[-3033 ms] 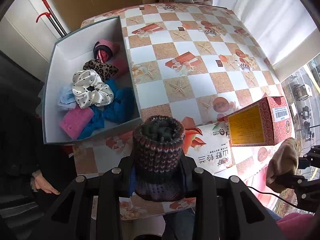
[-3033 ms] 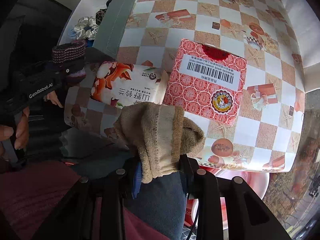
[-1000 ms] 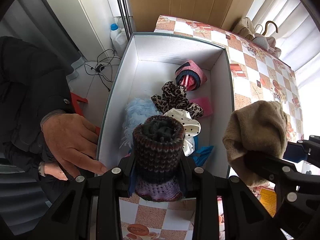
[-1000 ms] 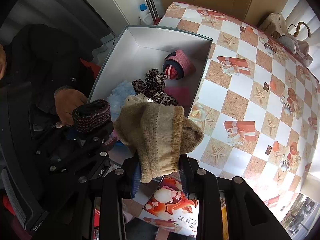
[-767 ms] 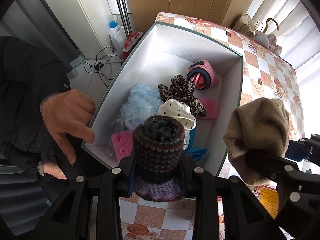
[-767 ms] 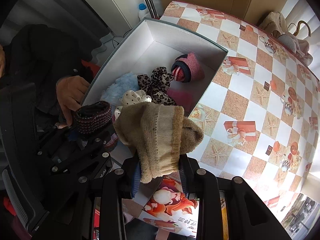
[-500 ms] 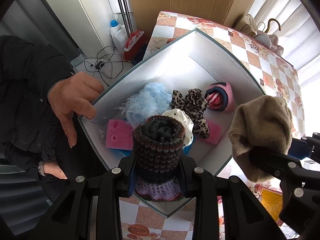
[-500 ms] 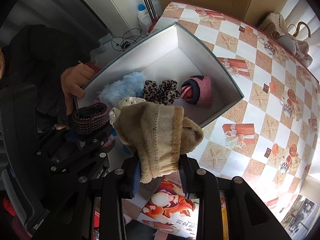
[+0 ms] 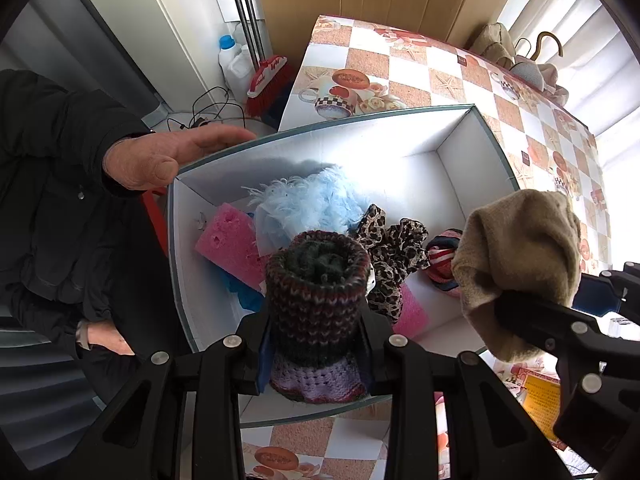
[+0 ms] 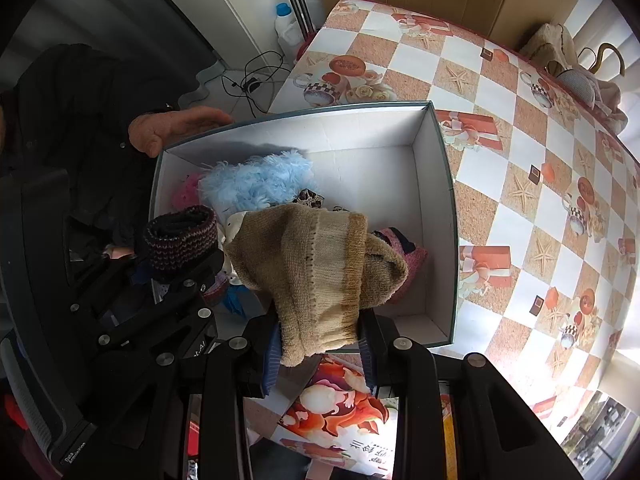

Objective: Organize soft objects
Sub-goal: 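Carry the knit beanie and beige sock with both grippers over the white box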

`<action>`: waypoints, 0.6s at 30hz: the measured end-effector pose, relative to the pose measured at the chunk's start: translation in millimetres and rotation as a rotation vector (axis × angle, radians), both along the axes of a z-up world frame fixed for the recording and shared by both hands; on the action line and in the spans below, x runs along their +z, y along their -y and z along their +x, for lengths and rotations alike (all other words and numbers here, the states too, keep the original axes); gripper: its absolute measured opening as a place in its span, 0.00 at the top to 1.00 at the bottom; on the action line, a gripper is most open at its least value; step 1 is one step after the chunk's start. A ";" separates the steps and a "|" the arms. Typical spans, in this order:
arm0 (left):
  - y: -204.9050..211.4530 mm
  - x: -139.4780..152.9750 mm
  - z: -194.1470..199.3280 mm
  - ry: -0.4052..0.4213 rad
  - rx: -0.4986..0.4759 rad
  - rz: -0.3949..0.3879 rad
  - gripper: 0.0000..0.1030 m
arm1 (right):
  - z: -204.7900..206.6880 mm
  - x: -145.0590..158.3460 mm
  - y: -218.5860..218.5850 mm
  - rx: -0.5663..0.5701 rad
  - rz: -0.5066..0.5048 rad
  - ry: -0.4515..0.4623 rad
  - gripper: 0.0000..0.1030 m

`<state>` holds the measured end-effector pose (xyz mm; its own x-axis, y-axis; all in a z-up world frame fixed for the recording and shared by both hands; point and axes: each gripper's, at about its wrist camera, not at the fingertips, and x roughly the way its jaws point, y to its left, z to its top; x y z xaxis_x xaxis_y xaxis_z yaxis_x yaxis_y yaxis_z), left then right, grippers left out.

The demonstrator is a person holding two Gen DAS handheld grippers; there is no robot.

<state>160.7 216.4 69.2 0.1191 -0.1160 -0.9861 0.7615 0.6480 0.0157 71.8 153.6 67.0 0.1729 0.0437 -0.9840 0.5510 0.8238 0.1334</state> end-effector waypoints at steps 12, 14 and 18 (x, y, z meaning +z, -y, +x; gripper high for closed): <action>2.6 -2.7 -1.6 -0.003 -0.008 0.008 0.65 | 0.4 -1.5 3.8 -0.011 0.004 -0.001 0.68; 3.3 -3.4 -2.3 -0.004 -0.010 0.009 0.65 | 0.0 -2.1 4.3 -0.012 0.005 -0.002 0.68; 3.4 -4.2 -2.9 -0.004 -0.011 0.011 0.65 | -1.1 -2.8 5.5 -0.016 0.006 -0.002 0.68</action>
<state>157.8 213.0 65.0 0.1136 -0.1065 -0.9878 0.7687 0.6393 0.0195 70.8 148.0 64.2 0.1713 0.0465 -0.9841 0.5642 0.8142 0.1366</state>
